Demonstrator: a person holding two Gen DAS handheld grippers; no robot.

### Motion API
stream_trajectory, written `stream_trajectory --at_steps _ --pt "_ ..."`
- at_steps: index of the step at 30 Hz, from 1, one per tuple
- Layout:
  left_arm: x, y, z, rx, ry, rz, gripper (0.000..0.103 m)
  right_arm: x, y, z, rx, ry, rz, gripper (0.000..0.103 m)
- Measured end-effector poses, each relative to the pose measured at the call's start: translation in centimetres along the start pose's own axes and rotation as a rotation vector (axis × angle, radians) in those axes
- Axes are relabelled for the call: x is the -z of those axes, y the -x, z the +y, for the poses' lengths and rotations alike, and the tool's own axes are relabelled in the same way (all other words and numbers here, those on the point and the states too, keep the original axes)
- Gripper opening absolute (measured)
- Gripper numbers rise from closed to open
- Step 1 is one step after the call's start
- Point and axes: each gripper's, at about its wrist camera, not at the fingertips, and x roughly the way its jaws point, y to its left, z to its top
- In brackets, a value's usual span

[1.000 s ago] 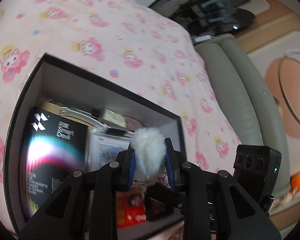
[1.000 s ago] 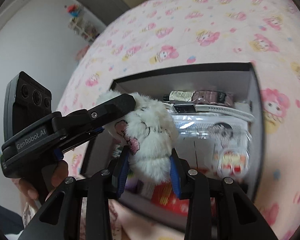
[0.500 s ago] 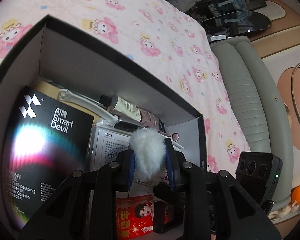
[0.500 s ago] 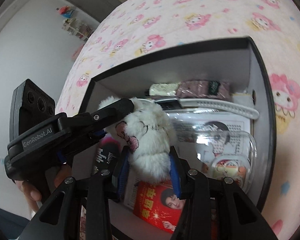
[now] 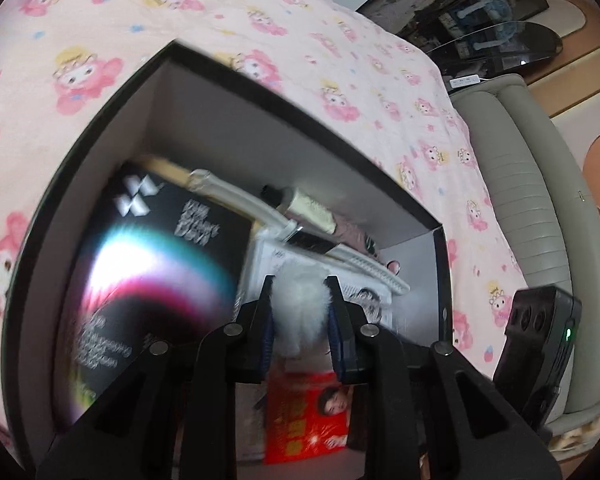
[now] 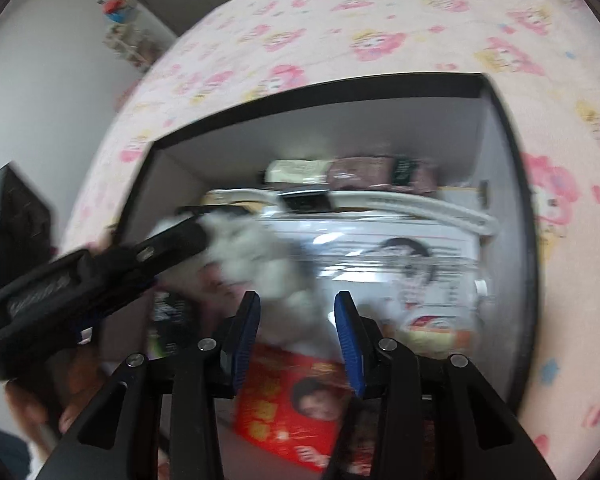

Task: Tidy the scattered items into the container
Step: 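Lower the plush into the box and open the left gripper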

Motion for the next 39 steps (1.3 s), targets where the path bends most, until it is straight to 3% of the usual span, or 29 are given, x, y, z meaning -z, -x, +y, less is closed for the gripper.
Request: stream_trajectory --at_steps 6,12,17,21,22,27,29,32,35,39 --pt "0.2 0.5 0.8 -0.031 -0.001 0.029 0.022 0.2 0.2 0.0 -0.01 0.001 -0.004 0.034" --pt "0.0 1.9 -0.3 -0.107 -0.066 0.01 0.023 -0.2 2.4 -1.6 -0.119 -0.066 -0.056 0.034" --pt "-0.6 2.7 0.4 -0.083 -0.05 -0.015 0.024 -0.2 3.0 -1.8 -0.129 -0.066 -0.054 0.034" --pt "-0.8 2.2 0.4 -0.069 -0.048 0.017 0.034 -0.1 3.3 -2.1 -0.154 -0.074 -0.04 0.034" --pt "-0.8 1.9 0.5 -0.083 -0.047 0.03 0.041 -0.1 3.3 -2.0 -0.163 -0.076 -0.033 0.034" --pt "0.0 1.7 0.8 -0.193 -0.045 0.054 0.043 0.7 0.9 -0.5 -0.228 0.016 0.128 0.034" --pt "0.6 2.4 0.7 -0.194 -0.05 0.044 0.044 1.3 -0.4 0.5 -0.222 0.051 0.175 0.034" --pt "1.1 1.8 0.4 -0.195 -0.103 0.122 0.046 1.4 -1.6 1.4 -0.208 0.056 0.187 0.035" --pt "0.6 0.8 0.9 -0.187 -0.097 0.146 0.046 0.9 -2.6 1.4 -0.196 0.016 0.195 0.035" --pt "-0.5 0.5 0.7 -0.138 -0.103 0.133 0.033 -0.3 -3.6 1.3 -0.25 -0.021 0.198 0.035"
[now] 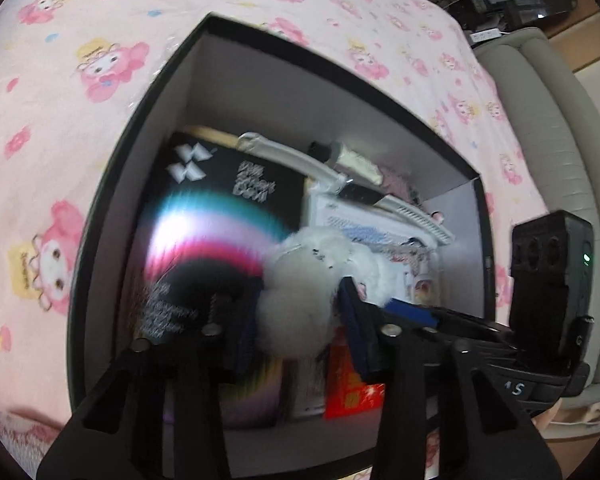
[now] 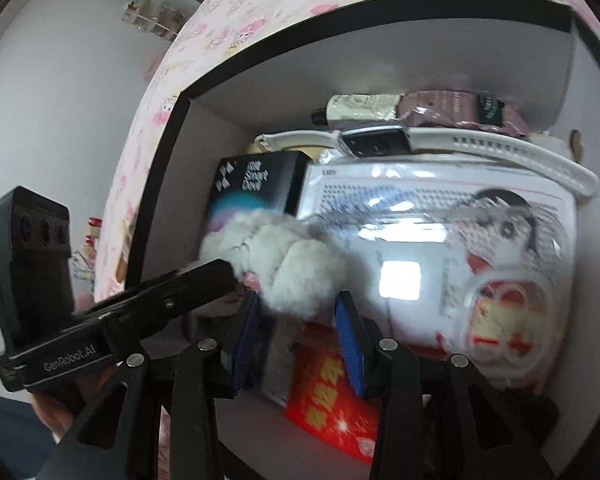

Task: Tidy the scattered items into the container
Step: 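Lower the plush into the box and open the left gripper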

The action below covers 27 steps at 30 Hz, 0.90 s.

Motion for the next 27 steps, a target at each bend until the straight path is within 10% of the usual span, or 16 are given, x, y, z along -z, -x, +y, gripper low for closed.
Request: stream_trajectory --at_steps 8,14,20,27 --pt "-4.8 0.5 -1.2 0.009 -0.09 -0.127 0.027 -3.3 1.6 1.0 0.019 -0.005 -0.091 0.034" --pt "-7.3 -1.1 -0.1 -0.079 -0.091 -0.045 0.04 -3.2 1.9 -0.6 0.029 -0.069 -0.129 0.034" --pt "-3.8 3.2 -2.1 -0.151 -0.139 -0.28 0.048 -3.5 1.8 -0.6 0.105 -0.083 -0.179 0.034" --pt "-2.8 -2.5 -3.6 -0.11 -0.227 -0.029 0.035 -3.3 2.5 -0.9 0.16 -0.075 -0.204 0.035"
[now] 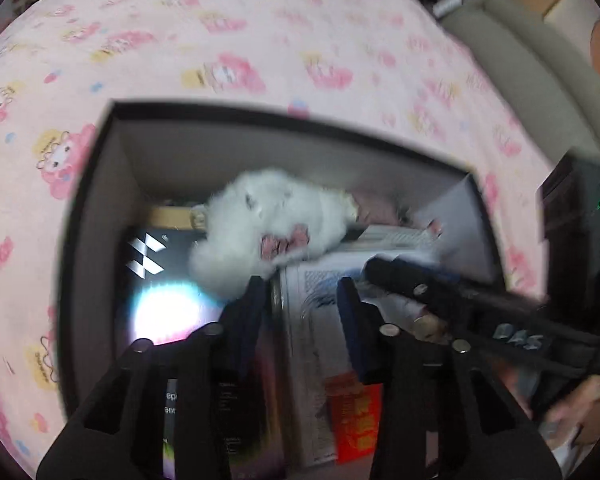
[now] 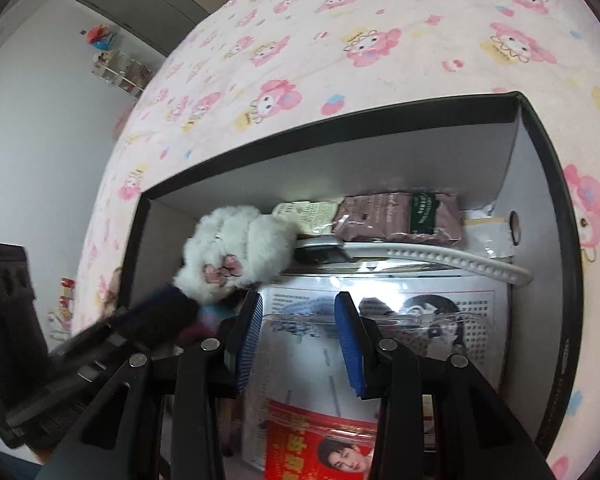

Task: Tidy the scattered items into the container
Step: 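Lower the plush into the box and open the left gripper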

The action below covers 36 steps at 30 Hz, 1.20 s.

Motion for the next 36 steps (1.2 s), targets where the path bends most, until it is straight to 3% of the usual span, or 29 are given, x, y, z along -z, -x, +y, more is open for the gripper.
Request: stream_trajectory --at_steps 3,7,9,12,15,18,23,27,31,36 --pt "-0.8 -0.8 0.9 -0.036 0.048 0.034 0.034 -0.1 -0.2 -0.2 0.03 0.005 -0.001 0.035" --pt "-2.5 0.0 3.5 -0.101 0.155 0.006 0.033 -0.3 -0.7 -0.1 0.048 0.015 0.015 0.035" --pt "-2.4 0.5 4.0 -0.05 0.175 0.01 0.031 -0.4 -0.7 -0.1 0.051 0.014 0.019 0.035" --pt "-1.5 1.0 3.2 -0.019 0.121 0.007 0.033 -0.4 -0.6 -0.4 0.048 0.001 0.023 0.035" --pt "-0.9 -0.1 1.6 0.044 0.076 0.053 0.035 -0.3 -0.4 -0.4 0.061 -0.004 0.02 0.036" --pt "-1.2 -1.2 2.1 -0.002 0.103 0.07 0.038 -0.1 -0.1 -0.1 0.085 0.01 0.015 0.041" --pt "-2.6 -0.7 3.6 0.008 0.18 0.034 0.039 0.1 0.2 0.1 0.2 0.062 -0.005 0.047" --pt "-1.3 1.5 2.0 0.06 0.115 0.014 0.045 0.1 0.4 0.2 0.231 0.073 -0.008 0.047" --pt "0.8 4.5 0.2 0.16 0.058 -0.037 0.055 0.8 2.3 1.6 0.257 0.108 -0.061 0.049" --pt "2.3 7.9 -2.4 0.163 -0.016 -0.104 0.059 3.1 5.5 3.0 0.216 0.108 -0.103 0.053"
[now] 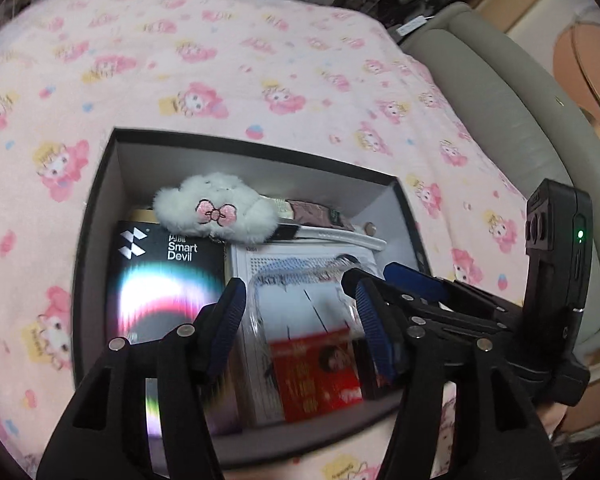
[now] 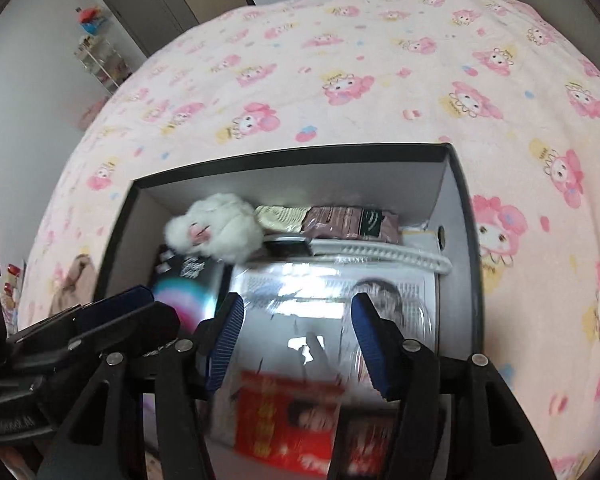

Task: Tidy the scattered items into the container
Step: 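Lower the plush into the box and open the left gripper, then move the left gripper from the box to the beige cloth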

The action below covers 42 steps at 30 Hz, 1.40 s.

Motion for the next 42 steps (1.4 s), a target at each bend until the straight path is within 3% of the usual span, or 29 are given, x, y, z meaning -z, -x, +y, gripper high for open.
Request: stream_trajectory --at_steps 9,17,22,30,42 --pt "4.9 5.3 -2.2 0.106 -0.07 0.03 0.059 6.3 7.4 1.6 0.01 -0.057 -0.136 0.054" --pt "8.0 10.3 -4.2 0.077 -0.175 -0.036 0.058 10.2 11.4 4.1 0.023 -0.048 -0.183 0.055" --pt "9.0 12.4 -3.4 0.073 -0.184 -0.057 0.058 11.3 12.5 5.7 -0.002 -0.038 -0.184 0.055" --pt "10.3 14.9 1.0 0.058 -0.129 -0.082 0.058 12.2 11.9 10.1 -0.006 0.033 -0.16 0.055" --pt "12.3 19.0 11.5 -0.018 0.038 -0.142 0.058 12.0 7.0 19.6 -0.059 0.167 -0.071 0.055"
